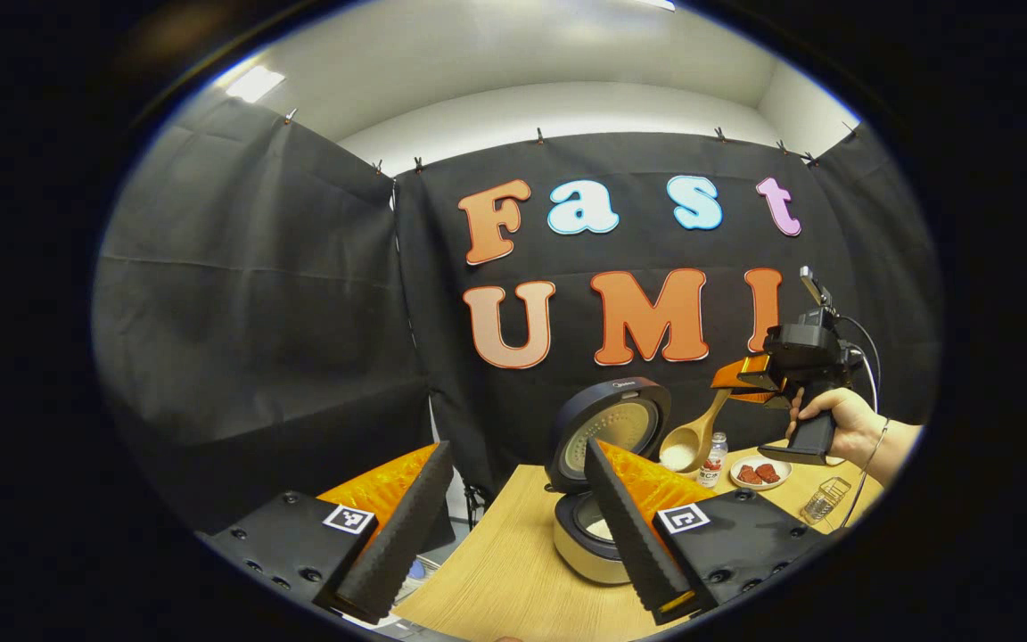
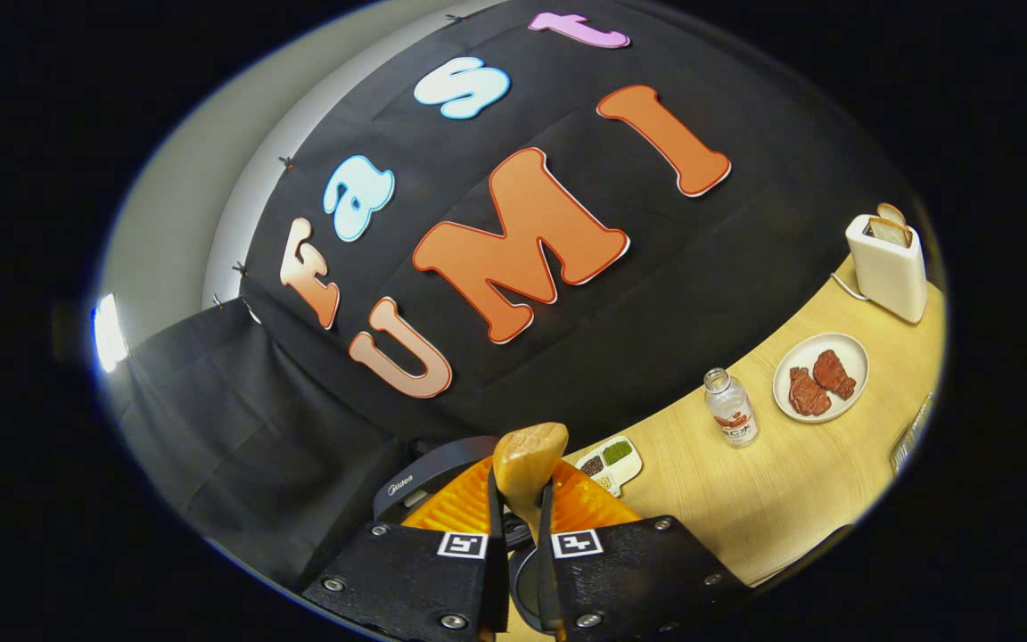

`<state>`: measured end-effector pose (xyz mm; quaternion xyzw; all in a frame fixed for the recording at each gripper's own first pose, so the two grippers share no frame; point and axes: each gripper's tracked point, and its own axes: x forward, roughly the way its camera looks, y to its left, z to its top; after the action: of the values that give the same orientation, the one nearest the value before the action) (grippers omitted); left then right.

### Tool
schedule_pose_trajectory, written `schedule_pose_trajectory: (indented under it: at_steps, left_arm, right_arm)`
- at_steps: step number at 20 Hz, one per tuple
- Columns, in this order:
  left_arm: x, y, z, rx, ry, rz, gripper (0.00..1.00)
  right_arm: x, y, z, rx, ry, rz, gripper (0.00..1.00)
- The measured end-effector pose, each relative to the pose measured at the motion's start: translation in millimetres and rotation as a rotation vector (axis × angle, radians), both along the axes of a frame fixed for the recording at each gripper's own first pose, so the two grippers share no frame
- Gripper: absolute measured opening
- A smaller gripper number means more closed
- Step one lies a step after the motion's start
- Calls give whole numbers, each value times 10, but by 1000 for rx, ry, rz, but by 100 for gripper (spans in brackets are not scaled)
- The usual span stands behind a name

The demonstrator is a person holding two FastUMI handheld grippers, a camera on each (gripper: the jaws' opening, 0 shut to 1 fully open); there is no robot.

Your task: Close the left gripper, press the button to open the rice cooker; take a wooden spoon from the chopstick holder with the right hand, scoop a spoonful of rice and pour it into the rice cooker, then put the wooden spoon back into the chopstick holder.

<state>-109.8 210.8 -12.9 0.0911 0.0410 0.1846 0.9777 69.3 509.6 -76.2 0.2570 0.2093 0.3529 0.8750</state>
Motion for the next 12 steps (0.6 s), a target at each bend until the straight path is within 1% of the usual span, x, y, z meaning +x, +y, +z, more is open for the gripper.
schedule_pose_trajectory:
  at_steps: [3, 4, 11, 12]
  left_arm:
    - [15, 1, -18, -2, 4, 1, 98]
    - [13, 7, -20, -1, 6, 2, 100]
    - [30, -24, -27, 5, 8, -1, 98]
    - [23, -15, -29, 5, 10, 1, 100]
  right_arm:
    - [-22, 21, -10, -34, -46, 12, 12]
    - [-25, 30, -7, -41, -58, 15, 12]
    - [-85, 107, 54, -96, -152, 45, 12]
    - [-93, 109, 65, -106, -169, 49, 12]
